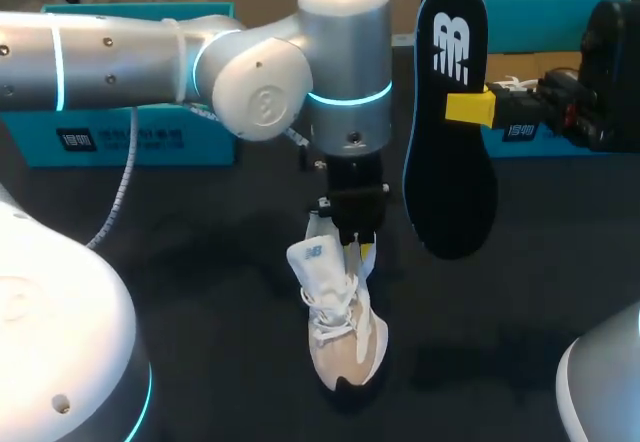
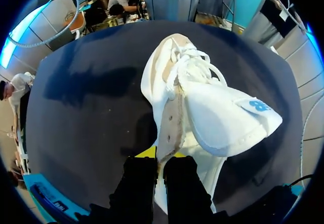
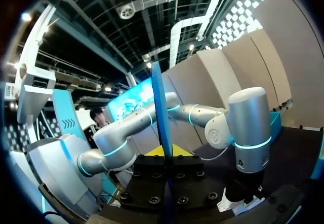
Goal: Take the shoe out of the shoebox, open the shoe tongue, remove and reinsert the insole, then place the shoe into the shoebox
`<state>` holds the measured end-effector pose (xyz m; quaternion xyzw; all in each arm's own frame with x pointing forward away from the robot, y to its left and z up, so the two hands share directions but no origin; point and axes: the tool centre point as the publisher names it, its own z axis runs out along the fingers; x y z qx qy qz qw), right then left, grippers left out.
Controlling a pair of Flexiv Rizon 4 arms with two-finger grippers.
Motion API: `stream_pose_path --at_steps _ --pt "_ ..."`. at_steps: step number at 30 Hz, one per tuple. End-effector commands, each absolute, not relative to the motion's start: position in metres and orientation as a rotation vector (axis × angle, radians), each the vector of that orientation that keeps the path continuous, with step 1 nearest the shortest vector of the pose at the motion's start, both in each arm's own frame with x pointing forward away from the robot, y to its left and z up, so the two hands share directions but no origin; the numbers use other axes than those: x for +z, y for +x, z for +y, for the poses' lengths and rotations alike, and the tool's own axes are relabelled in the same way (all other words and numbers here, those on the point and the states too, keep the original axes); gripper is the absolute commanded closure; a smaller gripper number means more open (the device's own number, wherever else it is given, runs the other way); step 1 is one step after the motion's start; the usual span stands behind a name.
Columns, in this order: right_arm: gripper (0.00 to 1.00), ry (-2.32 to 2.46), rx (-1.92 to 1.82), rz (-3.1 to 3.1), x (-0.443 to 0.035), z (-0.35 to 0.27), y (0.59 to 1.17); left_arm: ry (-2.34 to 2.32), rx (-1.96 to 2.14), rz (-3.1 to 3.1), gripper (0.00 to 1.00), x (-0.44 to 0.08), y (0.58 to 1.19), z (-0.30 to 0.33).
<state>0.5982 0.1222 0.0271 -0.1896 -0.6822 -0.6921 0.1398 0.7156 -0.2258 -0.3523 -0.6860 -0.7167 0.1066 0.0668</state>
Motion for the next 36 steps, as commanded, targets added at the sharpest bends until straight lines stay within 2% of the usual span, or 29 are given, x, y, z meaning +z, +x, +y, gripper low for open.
stream_pose_path --at_steps 1,22,24,25,26,28,29,30,31,36 --pt "1.00 -0.548 -1.996 -1.972 0.027 0.124 0.600 -2.079 0.317 -2.134 1.00 -0.364 0.717 -0.235" --pt "1.00 -0.548 -1.996 -1.972 0.027 0.124 0.600 -2.168 0.222 -2.054 1.00 -0.375 0.715 -0.255" --pt "1.00 -0.548 -1.996 -1.972 0.027 0.124 0.600 -2.166 0.221 -2.057 0.90 -0.375 0.715 -0.256" --pt "1.00 -0.548 -1.996 -1.972 0.027 0.124 0.600 -2.165 0.223 -2.058 0.78 -0.374 0.716 -0.256" --pt "1.00 -0.548 -1.996 -1.972 0.027 0.124 0.600 -2.165 0.229 -2.064 0.61 -0.373 0.716 -0.256" --pt "1.00 -0.548 -1.996 -1.972 0.027 0.124 0.600 -2.166 0.251 -2.084 0.44 -0.369 0.717 -0.255" --pt "1.00 -0.548 -1.996 -1.972 0.027 0.124 0.600 -2.164 0.262 -2.097 0.31 -0.367 0.719 -0.254" --pt "1.00 -0.548 -1.996 -1.972 0.027 0.124 0.600 -2.157 0.286 -2.108 0.22 -0.363 0.720 -0.253" --pt "1.00 -0.548 -1.996 -1.972 0.027 0.124 0.600 -2.154 0.312 -2.124 0.00 -0.359 0.722 -0.252" --pt "1.00 -0.548 -1.996 -1.972 0.027 0.124 0.600 -2.132 0.492 -2.252 0.00 -0.327 0.737 -0.245"
